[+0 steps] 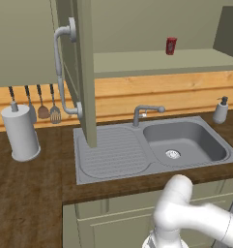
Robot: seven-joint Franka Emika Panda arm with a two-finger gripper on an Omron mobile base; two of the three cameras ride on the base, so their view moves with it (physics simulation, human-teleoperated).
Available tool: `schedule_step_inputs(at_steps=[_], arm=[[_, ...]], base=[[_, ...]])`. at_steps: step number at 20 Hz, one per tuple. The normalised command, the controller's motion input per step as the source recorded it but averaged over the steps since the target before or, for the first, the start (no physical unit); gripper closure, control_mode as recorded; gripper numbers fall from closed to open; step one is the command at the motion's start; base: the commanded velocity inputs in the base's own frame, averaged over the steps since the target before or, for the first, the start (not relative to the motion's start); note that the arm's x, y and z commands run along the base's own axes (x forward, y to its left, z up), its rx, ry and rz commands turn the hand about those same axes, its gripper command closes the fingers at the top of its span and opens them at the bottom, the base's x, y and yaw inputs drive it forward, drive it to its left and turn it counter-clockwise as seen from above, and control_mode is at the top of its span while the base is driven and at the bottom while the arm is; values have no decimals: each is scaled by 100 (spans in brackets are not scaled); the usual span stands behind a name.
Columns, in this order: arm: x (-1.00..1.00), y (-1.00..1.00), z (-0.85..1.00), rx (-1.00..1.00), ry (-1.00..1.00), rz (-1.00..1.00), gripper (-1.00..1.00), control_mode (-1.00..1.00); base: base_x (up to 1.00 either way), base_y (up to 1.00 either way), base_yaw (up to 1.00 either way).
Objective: Pick the jam and place it on the digital scale for weighing, and close the cabinet.
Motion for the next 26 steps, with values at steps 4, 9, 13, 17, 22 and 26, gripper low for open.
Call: schedule_step_inputs(at_steps=[4, 9, 13, 17, 22, 26], arm=[[-57, 96, 100, -24, -42, 7, -100, -100], [-71, 98, 100, -37, -16, 2, -100, -100], [-60, 99, 100, -51, 16, 0, -100, -100], [-42, 100, 80, -62, 48, 0, -100, -100], [-18, 100, 43, -71, 68, 0, -100, -100], [19, 100, -4, -78, 82, 0, -100, -100]], base=[[0, 0, 0], [0, 0, 0], [0, 0, 0], [0, 0, 0], [0, 0, 0], [0, 0, 0]])
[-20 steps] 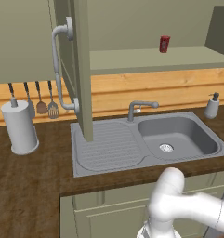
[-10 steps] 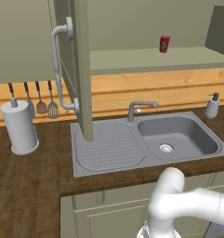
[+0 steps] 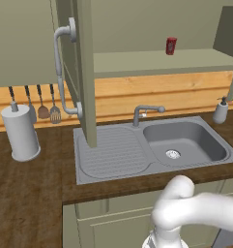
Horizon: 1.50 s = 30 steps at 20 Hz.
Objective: Pick the jam and place it on the digital scale for weighing, and close the cabinet.
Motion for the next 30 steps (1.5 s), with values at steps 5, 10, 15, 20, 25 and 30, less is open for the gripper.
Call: schedule_step_inputs(at_steps=[5, 10, 15, 20, 25, 30], arm=[[92, 100, -30, -67, 56, -5, -100, -100], [84, 66, -1, -37, 2, -38, -100, -100], [74, 42, -56, -22, -28, -41, -100, -100], [94, 26, -74, -9, -29, -38, -100, -100], [97, 2, -65, -1, -15, -25, -100, -100], [79, 0, 0, 0, -18, -17, -100, -100]], base=[[0, 0, 0], [0, 0, 0], [0, 0, 0], [0, 0, 0], [0, 0, 0], [0, 0, 0]])
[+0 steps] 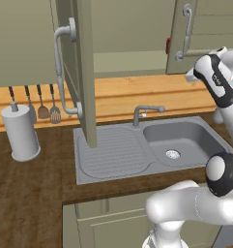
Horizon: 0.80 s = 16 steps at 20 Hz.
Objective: Pick the jam and place it on the digital scale for weighing, and close the cabinet.
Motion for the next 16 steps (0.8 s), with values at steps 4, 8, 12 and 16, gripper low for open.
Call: schedule_step_inputs(at_steps=[4, 8, 12, 16], arm=[[61, 0, 3, 0, -17, -14, -100, -100], [92, 0, -14, 0, -3, -8, -100, -100], [100, 0, -61, 0, 0, 0, -100, -100], [2, 0, 18, 0, -5, 0, -100, -100]], base=[[0, 0, 0], [0, 0, 0], [0, 0, 0], [0, 0, 0]])
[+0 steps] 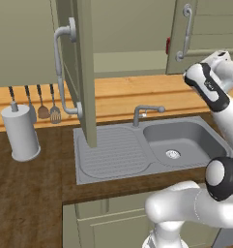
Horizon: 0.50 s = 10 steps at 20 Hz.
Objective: Pick the jam and place it on the digital scale for weighing, and close the cabinet.
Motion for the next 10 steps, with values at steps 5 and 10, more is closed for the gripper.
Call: schedule_step_inputs(at_steps=[5, 10], arm=[[-95, 0, 42, 0, -16, 0, -100, -100], [-100, 0, 60, 0, -16, 0, -100, -100]], base=[[0, 0, 0], [0, 0, 0]])
